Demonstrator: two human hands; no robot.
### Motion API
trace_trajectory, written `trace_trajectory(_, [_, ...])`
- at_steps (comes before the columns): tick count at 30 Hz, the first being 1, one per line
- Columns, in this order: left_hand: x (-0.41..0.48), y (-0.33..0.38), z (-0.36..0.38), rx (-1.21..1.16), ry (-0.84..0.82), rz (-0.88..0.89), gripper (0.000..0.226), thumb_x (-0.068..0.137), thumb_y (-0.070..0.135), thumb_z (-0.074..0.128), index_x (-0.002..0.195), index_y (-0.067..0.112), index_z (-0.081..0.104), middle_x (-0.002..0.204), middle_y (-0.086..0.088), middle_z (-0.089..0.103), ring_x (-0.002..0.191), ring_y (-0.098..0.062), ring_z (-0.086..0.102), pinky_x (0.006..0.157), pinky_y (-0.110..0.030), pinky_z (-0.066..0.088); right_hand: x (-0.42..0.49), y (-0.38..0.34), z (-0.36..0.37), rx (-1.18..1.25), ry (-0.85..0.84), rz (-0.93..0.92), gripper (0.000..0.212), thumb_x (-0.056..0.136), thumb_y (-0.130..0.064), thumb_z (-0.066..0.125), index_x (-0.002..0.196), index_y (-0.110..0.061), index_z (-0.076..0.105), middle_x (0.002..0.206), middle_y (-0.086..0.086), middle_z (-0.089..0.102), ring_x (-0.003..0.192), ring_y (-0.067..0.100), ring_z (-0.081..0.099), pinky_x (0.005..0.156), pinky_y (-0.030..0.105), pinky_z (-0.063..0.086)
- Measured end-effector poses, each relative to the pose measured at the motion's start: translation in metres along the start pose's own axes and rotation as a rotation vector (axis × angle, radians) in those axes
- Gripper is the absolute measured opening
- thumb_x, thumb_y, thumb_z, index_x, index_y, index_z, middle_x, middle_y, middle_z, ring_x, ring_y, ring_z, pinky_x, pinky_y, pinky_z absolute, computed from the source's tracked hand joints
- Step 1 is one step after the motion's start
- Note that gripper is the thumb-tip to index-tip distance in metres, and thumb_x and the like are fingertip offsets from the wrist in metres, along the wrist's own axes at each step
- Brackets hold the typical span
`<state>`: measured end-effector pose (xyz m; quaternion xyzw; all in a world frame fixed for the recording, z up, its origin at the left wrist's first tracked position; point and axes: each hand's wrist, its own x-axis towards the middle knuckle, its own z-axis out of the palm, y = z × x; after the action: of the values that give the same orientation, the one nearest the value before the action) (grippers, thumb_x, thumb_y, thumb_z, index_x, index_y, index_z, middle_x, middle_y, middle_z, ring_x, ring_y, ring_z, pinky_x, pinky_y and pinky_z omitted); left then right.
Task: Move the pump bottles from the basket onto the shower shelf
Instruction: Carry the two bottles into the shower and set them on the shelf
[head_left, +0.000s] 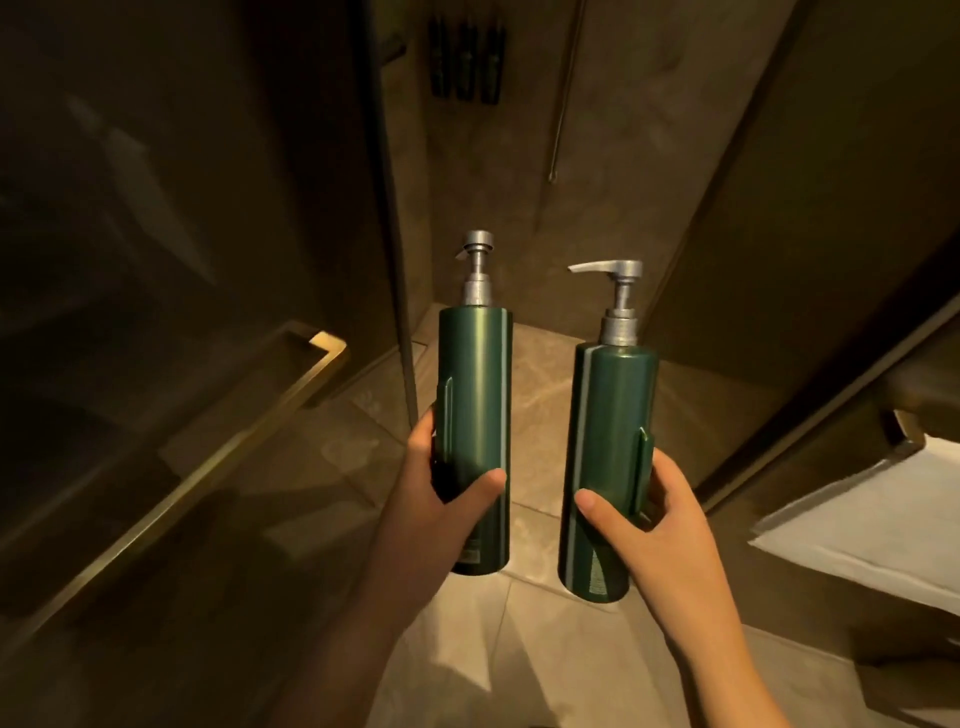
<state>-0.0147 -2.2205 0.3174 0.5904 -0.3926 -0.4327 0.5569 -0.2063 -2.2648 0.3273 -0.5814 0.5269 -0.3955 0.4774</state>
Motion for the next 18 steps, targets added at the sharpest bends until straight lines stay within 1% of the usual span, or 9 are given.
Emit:
trace_trajectory(2, [0.033,0.005,0.008,0.031,0.001,-0.003,0.069,0.077,0.032,0.07,0.13,0.053,0.031,0.119,0.021,0.055,0.096,0.012,0.056,0.059,-0.006,0.047,0.033,0.003,-0.004,0.0,0.004,0.017,0.061,0.066,-0.036,0.077,0.119,-0.043,0.046,0.102,-0.026,0.059,0.089,-0.017,0.055,0.057,0.001,0.044])
trace_trajectory(4, [0.066,0.008,0.017,0.049,0.002,-0.004,0.074,0.073,0.036,0.07,0.134,0.048,0.03,0.119,0.022,0.055,0.096,0.012,0.056,0.059,-0.006,0.046,0.072,0.01,-0.008,-0.013,0.003,0.025,0.064,0.069,-0.032,0.077,0.124,-0.038,0.045,0.108,-0.021,0.057,0.091,-0.01,0.057,0.058,0.002,0.045])
trace_trajectory(6, [0.099,0.009,0.028,0.029,0.021,-0.004,0.078,0.066,0.042,0.068,0.135,0.046,0.031,0.117,0.022,0.055,0.095,0.012,0.056,0.059,-0.004,0.045,0.112,0.018,-0.014,-0.02,-0.007,0.029,0.064,0.071,-0.032,0.076,0.127,-0.037,0.044,0.113,-0.02,0.055,0.096,-0.003,0.056,0.059,0.008,0.047])
trace_trajectory(7, [0.116,0.009,0.035,0.026,0.036,-0.004,0.079,0.065,0.043,0.068,0.135,0.046,0.031,0.117,0.022,0.055,0.095,0.013,0.056,0.059,-0.004,0.045,0.133,0.021,-0.017,-0.019,-0.012,0.032,0.065,0.072,-0.032,0.076,0.128,-0.037,0.043,0.115,-0.019,0.055,0.1,0.0,0.055,0.062,0.01,0.046])
trace_trajectory(9, [0.149,0.011,0.051,0.049,0.064,0.001,0.079,0.066,0.042,0.068,0.135,0.046,0.031,0.116,0.023,0.055,0.094,0.013,0.056,0.061,-0.004,0.045,0.176,0.024,-0.025,0.005,-0.017,0.036,0.066,0.073,-0.03,0.076,0.131,-0.035,0.043,0.116,-0.018,0.055,0.105,0.003,0.053,0.067,0.013,0.043])
trace_trajectory(11, [0.186,0.017,0.069,0.063,0.075,0.009,0.077,0.071,0.036,0.069,0.137,0.044,0.029,0.12,0.021,0.054,0.098,0.01,0.056,0.066,-0.006,0.047,0.22,0.02,-0.034,0.035,-0.039,0.023,0.065,0.074,-0.028,0.075,0.131,-0.033,0.044,0.115,-0.017,0.057,0.106,0.004,0.055,0.068,0.014,0.045])
trace_trajectory(13, [0.223,0.031,0.088,0.066,0.08,0.018,0.077,0.074,0.033,0.07,0.137,0.045,0.027,0.123,0.022,0.051,0.102,0.01,0.054,0.071,-0.007,0.048,0.263,0.009,-0.047,0.044,-0.069,-0.003,0.063,0.074,-0.028,0.075,0.13,-0.032,0.045,0.115,-0.014,0.059,0.106,0.004,0.056,0.072,0.017,0.047])
trace_trajectory(16, [0.276,0.052,0.113,0.036,0.062,0.033,0.075,0.064,0.045,0.069,0.127,0.054,0.03,0.123,0.024,0.052,0.105,0.005,0.056,0.078,-0.015,0.05,0.323,-0.007,-0.064,0.056,-0.091,-0.037,0.065,0.074,-0.031,0.074,0.132,-0.035,0.043,0.117,-0.016,0.058,0.106,0.001,0.055,0.073,0.016,0.045])
trace_trajectory(18, [0.305,0.058,0.125,0.032,0.076,0.068,0.069,0.064,0.045,0.07,0.12,0.06,0.032,0.12,0.027,0.053,0.105,0.009,0.055,0.078,-0.011,0.048,0.359,-0.014,-0.068,0.062,-0.094,-0.059,0.065,0.075,-0.031,0.073,0.132,-0.035,0.043,0.116,-0.017,0.058,0.105,0.001,0.056,0.073,0.016,0.045])
